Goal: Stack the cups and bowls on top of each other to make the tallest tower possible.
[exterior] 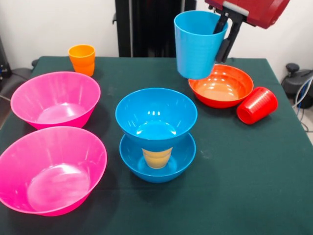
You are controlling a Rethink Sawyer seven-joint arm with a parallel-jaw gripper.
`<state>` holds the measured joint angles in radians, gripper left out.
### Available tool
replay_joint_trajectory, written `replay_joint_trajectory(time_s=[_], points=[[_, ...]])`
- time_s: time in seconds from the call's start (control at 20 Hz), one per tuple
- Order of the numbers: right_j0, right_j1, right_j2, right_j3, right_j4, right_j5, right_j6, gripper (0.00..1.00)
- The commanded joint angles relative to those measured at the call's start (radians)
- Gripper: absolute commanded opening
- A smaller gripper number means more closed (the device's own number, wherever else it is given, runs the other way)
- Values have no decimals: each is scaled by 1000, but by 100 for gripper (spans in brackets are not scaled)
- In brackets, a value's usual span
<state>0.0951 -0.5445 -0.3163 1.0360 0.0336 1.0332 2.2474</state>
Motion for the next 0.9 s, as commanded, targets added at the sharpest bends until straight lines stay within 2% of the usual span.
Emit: replay_joint_trajectory(time_s=[0.05, 0.35, 0.9], points=[[-16, 57, 120, 136, -88, -110, -116, 0], [-22, 71, 117, 145, -108, -161, -116, 0], [-45, 89, 127, 146, -151, -183, -124, 0]])
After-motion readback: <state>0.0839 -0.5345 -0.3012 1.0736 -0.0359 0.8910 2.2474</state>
